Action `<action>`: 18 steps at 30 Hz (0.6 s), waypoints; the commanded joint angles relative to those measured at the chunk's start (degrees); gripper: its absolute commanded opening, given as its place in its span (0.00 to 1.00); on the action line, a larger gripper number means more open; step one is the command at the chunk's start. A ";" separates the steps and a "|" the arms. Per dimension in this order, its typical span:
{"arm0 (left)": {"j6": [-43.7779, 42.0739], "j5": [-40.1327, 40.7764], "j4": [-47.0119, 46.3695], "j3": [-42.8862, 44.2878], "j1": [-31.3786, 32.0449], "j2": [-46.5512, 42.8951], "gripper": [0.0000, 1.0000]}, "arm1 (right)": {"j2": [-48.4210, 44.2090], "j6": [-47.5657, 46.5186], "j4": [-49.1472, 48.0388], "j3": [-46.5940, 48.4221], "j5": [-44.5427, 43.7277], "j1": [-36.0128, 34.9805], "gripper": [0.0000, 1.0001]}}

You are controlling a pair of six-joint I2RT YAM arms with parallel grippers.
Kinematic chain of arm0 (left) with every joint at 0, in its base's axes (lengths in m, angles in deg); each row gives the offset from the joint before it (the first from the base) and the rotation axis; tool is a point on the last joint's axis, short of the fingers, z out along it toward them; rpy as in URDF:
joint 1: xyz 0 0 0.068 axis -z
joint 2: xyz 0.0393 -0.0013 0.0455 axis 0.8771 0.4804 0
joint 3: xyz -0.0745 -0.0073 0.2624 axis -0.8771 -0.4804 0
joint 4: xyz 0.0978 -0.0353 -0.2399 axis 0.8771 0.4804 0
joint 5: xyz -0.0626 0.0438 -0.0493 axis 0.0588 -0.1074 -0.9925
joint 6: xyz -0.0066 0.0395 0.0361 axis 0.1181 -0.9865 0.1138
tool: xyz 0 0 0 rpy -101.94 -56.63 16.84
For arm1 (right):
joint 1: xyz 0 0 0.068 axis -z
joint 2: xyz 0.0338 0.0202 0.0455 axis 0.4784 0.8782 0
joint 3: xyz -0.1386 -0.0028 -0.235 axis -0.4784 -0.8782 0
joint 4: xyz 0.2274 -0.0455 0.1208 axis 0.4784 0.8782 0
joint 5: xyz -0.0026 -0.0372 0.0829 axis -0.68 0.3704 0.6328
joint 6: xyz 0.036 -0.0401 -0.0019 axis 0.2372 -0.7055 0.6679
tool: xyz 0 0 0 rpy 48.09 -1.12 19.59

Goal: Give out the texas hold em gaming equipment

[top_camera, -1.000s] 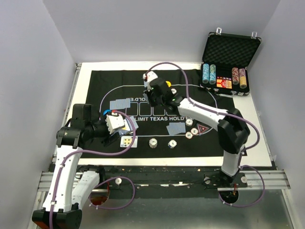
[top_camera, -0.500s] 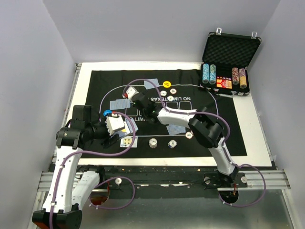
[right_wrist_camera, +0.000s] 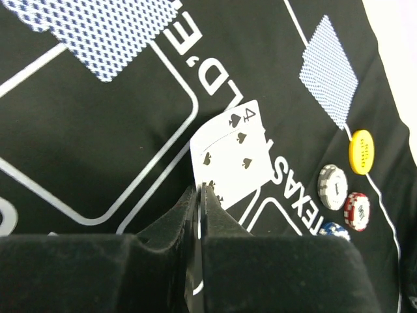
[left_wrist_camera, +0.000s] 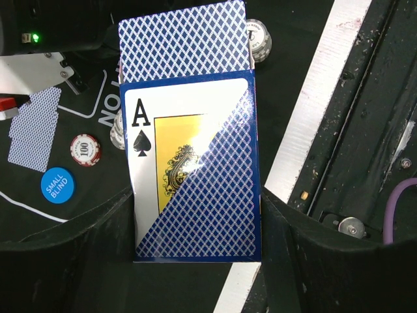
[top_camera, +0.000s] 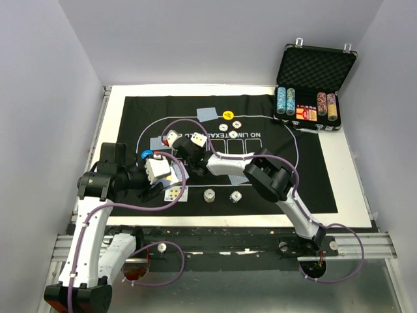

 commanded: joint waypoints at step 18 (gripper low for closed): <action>-1.15 -1.11 -0.80 1.88 0.21 0.12 0.47 | -11.38 21.51 8.14 -7.93 20.60 6.10 0.59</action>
